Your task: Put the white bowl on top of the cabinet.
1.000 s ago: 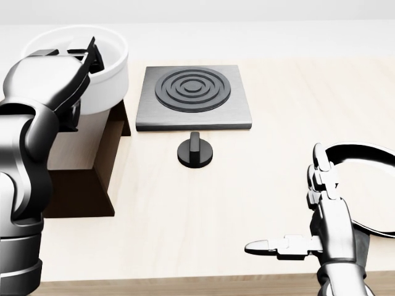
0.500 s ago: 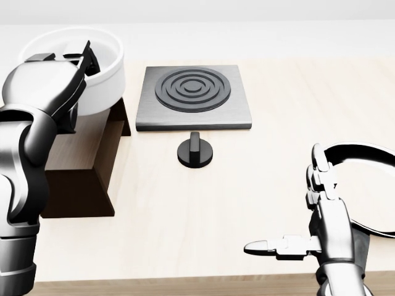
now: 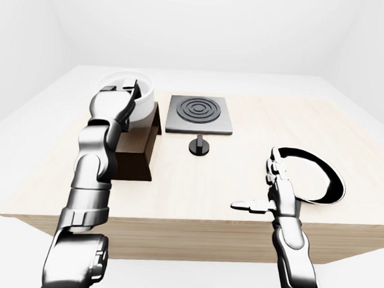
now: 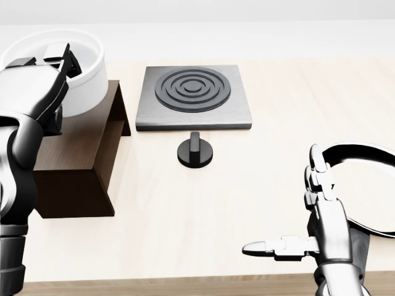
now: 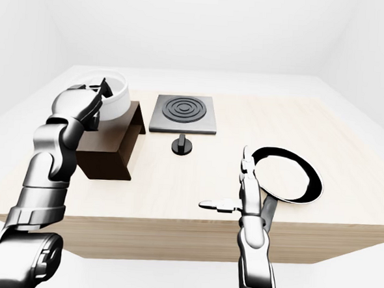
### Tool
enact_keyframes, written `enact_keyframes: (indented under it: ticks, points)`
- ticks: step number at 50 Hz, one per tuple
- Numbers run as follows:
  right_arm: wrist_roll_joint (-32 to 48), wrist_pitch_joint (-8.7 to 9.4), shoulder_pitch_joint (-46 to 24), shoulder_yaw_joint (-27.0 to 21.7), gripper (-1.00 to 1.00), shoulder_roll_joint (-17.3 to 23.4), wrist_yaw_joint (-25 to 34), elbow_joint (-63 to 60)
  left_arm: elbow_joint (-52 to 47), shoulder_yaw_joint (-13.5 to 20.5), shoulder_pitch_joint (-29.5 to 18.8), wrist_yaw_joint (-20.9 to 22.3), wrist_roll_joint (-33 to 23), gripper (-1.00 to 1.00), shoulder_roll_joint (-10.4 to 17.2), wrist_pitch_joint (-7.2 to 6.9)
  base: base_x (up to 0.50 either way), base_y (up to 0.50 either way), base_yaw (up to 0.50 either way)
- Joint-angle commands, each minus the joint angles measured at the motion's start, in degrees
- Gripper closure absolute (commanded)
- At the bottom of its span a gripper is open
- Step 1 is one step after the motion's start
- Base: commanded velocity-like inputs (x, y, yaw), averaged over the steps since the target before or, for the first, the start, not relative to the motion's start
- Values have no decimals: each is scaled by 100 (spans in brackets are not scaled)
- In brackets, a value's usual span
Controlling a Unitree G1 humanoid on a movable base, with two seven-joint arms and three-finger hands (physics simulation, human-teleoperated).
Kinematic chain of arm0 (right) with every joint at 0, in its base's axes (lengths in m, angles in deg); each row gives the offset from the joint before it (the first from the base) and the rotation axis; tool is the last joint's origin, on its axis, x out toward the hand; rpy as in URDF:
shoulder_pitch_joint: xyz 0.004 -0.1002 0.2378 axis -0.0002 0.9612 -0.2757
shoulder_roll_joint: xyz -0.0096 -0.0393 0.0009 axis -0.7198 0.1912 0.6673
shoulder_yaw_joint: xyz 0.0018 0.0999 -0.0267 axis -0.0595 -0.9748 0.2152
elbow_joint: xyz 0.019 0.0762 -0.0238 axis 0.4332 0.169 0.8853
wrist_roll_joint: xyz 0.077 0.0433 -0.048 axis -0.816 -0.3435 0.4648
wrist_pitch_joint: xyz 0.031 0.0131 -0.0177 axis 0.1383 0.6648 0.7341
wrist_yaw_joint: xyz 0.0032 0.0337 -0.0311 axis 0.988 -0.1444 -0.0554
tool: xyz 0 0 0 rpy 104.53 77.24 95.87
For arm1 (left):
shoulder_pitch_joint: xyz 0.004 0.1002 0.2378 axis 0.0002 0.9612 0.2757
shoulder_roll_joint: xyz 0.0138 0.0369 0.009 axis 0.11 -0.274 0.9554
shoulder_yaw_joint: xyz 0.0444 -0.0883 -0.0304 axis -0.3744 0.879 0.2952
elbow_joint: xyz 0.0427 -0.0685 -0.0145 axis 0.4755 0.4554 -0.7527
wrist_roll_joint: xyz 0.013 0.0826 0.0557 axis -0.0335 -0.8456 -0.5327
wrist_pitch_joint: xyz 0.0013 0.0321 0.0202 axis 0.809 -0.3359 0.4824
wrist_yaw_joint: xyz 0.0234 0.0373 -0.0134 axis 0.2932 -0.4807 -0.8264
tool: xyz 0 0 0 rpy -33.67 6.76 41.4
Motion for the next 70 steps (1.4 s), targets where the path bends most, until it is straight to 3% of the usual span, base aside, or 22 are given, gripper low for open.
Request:
enact_keyframes:
  ticks: [1,28,70]
  points:
    - [4,-9,-7,2,-100,1,-2,14,184,16,-103,-564,458,100,133,0,0,0,0]
    - [30,-56,-18,17,-100,2,-18,74,577,20,-87,-1027,900,100,216,0,0,0,0]
    - [76,-106,-14,50,-100,-10,-42,125,906,-51,-91,-1560,936,100,181,0,0,0,0]
